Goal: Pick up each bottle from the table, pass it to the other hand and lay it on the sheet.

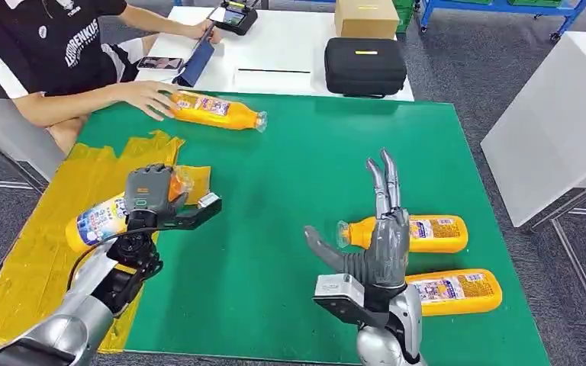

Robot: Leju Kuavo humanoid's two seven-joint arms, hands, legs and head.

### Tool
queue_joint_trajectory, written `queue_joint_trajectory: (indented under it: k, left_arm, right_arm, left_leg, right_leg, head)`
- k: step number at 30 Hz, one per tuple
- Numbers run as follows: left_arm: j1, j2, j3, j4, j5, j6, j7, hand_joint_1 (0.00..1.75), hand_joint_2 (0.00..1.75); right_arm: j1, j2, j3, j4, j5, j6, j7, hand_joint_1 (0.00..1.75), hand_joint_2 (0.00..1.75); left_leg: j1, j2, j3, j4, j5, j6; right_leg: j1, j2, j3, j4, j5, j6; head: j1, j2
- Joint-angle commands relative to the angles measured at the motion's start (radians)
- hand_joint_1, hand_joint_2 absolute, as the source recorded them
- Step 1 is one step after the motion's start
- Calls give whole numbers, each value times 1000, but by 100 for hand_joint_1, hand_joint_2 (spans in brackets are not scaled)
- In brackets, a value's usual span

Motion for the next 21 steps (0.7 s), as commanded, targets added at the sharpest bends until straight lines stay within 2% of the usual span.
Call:
queue_joint_trajectory:
  k: [1,9,11,15,16,17,21]
  left_arm:
    - [-54,28,17,191,-3,-76,6,175,175]
    - [-54,28,17,191,-3,-76,6,175,175]
    - [-54,28,17,191,-3,-76,6,175,175]
    - [-46,31,-35,208,-3,-68,26,175,175]
    - [-42,27,-33,211,-3,-47,31,152,175]
    - [-38,20,-37,209,-3,-20,28,0,175]
    - [-34,-11,16,206,-3,38,21,0,175]
  right_arm:
    - [-29,11,-25,22,1,22,15,0,175]
    - [-29,11,-25,22,1,22,15,0,175]
    - [-29,11,-25,22,1,22,15,0,175]
    - [-33,15,-32,33,-2,28,14,0,175]
    - [-33,17,-34,32,-1,28,14,0,175]
    - [-34,19,-35,30,2,30,15,0,175]
    - [-28,20,-40,24,11,32,22,0,175]
  left_leg:
    - [1,2,3,0,-1,-2]
    - [1,2,6,1,-4,-3]
    - [1,2,2,0,-2,-2]
    - [1,2,4,0,-2,-2]
    - [1,1,2,0,-1,-1]
    - [1,2,5,0,-3,-2]
    - [0,0,3,0,-1,-1]
  right_leg:
    - [1,1,3,0,-1,-1]
    - [2,0,5,0,-3,-2]
    - [1,1,2,0,-1,-1]
    - [1,0,4,0,-2,-2]
    - [1,0,2,0,-1,-1]
    - [1,1,5,0,-2,-2]
    - [1,-1,3,0,-1,-1]
  head:
    - [0,0]
    - [0,0]
    - [0,0]
    - [0,0]
    - [0,0]
    - [0,0]
    - [0,0]
